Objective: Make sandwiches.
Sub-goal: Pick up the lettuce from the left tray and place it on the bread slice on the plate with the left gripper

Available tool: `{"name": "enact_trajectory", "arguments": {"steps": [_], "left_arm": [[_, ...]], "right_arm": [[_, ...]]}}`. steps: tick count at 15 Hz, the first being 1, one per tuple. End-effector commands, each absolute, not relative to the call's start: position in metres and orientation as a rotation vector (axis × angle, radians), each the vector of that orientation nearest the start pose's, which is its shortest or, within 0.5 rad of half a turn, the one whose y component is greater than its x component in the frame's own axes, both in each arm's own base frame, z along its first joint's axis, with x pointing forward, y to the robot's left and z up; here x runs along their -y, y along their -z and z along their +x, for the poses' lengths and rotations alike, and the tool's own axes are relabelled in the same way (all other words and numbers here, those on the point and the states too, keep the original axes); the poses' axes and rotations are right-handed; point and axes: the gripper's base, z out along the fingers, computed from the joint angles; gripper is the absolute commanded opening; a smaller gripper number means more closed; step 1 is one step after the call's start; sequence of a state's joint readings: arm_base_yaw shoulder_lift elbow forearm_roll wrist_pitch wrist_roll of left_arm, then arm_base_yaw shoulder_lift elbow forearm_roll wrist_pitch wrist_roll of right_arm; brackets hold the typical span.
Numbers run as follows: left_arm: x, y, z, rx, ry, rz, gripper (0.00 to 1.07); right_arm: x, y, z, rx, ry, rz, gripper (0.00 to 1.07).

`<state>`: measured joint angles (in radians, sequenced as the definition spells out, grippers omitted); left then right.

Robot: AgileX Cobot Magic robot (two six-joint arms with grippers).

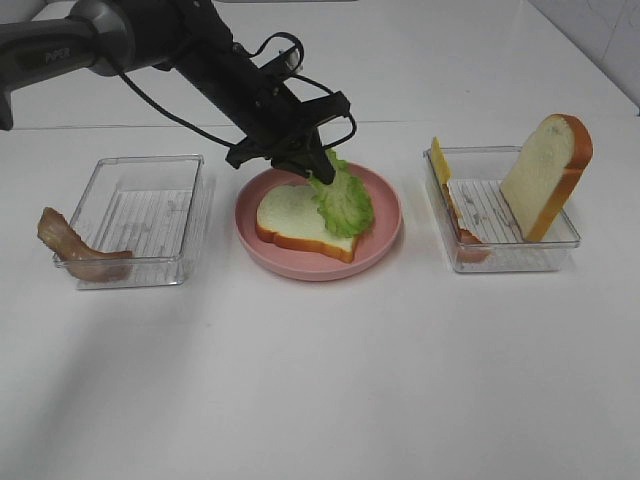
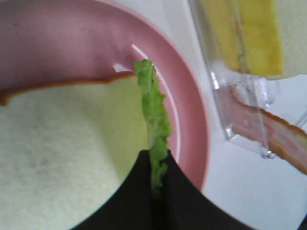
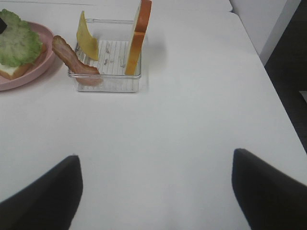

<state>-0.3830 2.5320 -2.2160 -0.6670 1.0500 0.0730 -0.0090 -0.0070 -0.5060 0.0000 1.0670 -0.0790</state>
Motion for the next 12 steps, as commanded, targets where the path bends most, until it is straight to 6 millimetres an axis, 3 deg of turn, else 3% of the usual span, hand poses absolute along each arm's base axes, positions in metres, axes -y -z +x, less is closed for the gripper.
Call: {"name": "enact_trajectory", "arguments": {"steps": [1,3,4,5,6,7,8,12], "left_arm": [[0.24,-0.148,0.475,-2.818,0.881,0.325,0.0],[0.237,-0.145,0.475,-2.837,0.823,0.325,0.04],[0.236,-0.145,0.476,-2.834,0.801,0.325,0.16],[0.236,-0.145,0.477,-2.833,0.787,0.329,0.2],[0.234,-0.147,0.478,-2.818,0.742,0.343,0.49],[0.233,-0.149,0.478,-2.814,0.731,0.349,0.57],[0.232,-0.155,0.478,-2.804,0.709,0.362,0.73],[0.222,-0.195,0.476,-2.731,0.582,0.428,0.74]], "right_arm": [[0.0,-0.278,-0.008,-2.017,0.062,-0.075,0.8],[0.0,-0.278,-0.008,-2.017,0.062,-0.075,0.8],[0.0,-0.278,-0.008,-2.017,0.062,-0.075,0.8],[0.0,-0.278,-0.008,-2.017,0.062,-0.075,0.8],[0.0,-0.278,-0.008,-2.017,0.062,-0.075,0.8],[0.0,-0.278,-0.008,-2.017,0.062,-0.075,0.8],[0.0,-0.278,-0.008,-2.017,0.062,-0.075,0.8],[0.0,-0.278,-0.008,-2.017,0.062,-0.075,0.8]]}}
